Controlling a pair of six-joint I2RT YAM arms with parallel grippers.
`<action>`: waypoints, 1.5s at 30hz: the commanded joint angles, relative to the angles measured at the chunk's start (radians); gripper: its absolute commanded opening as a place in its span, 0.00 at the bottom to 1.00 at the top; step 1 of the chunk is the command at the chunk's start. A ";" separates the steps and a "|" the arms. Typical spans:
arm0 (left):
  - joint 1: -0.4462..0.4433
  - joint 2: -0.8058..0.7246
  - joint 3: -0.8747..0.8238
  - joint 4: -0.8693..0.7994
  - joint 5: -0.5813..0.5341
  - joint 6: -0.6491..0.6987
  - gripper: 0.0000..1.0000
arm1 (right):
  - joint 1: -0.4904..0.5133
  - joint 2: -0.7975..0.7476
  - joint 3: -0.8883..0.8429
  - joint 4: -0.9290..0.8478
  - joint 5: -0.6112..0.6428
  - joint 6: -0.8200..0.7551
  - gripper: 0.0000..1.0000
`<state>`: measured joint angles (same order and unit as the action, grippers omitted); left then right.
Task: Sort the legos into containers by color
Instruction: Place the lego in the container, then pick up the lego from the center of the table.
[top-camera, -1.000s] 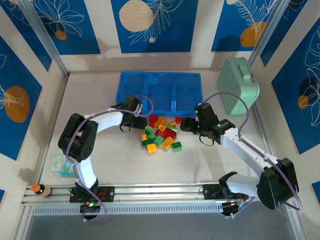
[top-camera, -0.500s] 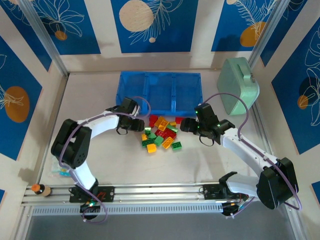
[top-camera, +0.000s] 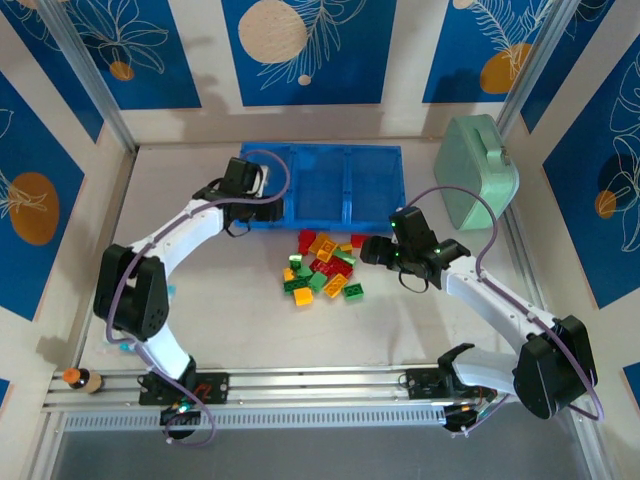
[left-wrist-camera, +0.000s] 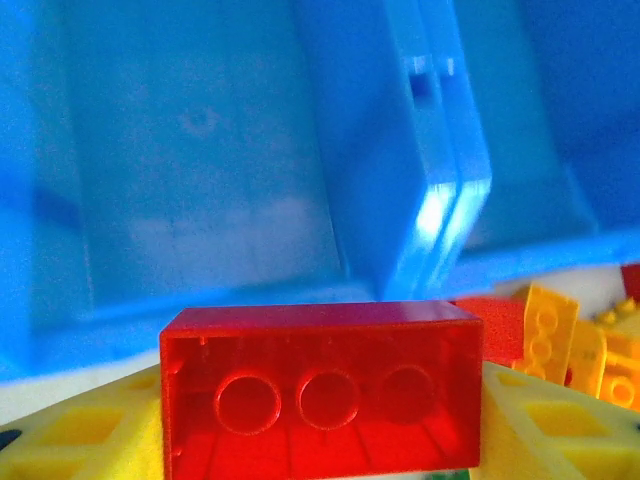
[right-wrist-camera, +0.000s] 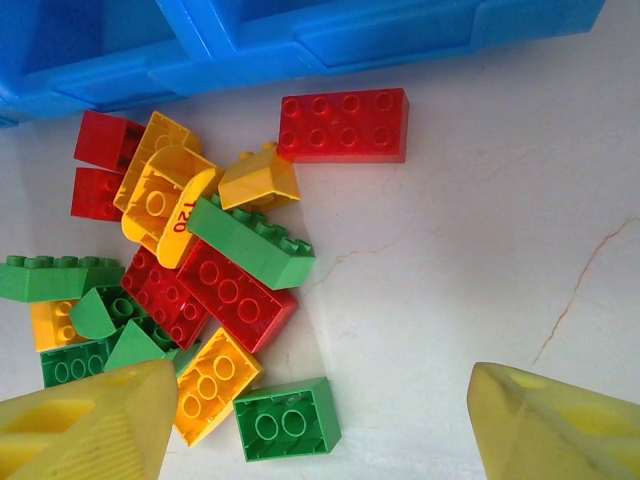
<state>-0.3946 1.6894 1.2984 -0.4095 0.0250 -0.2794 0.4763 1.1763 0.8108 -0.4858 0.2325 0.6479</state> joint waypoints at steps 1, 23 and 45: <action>-0.005 0.035 0.065 -0.037 0.041 0.010 0.62 | -0.012 -0.036 -0.013 -0.020 -0.006 0.004 0.77; 0.068 0.260 0.244 -0.078 -0.003 -0.016 0.71 | 0.003 -0.061 0.017 -0.063 -0.044 -0.025 0.80; 0.046 -0.255 -0.299 0.123 0.018 -0.111 0.78 | 0.253 0.265 0.324 -0.136 0.010 -0.006 0.85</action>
<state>-0.3374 1.4986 1.0840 -0.3309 0.0441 -0.3534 0.6952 1.3781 1.0580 -0.5797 0.2508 0.6338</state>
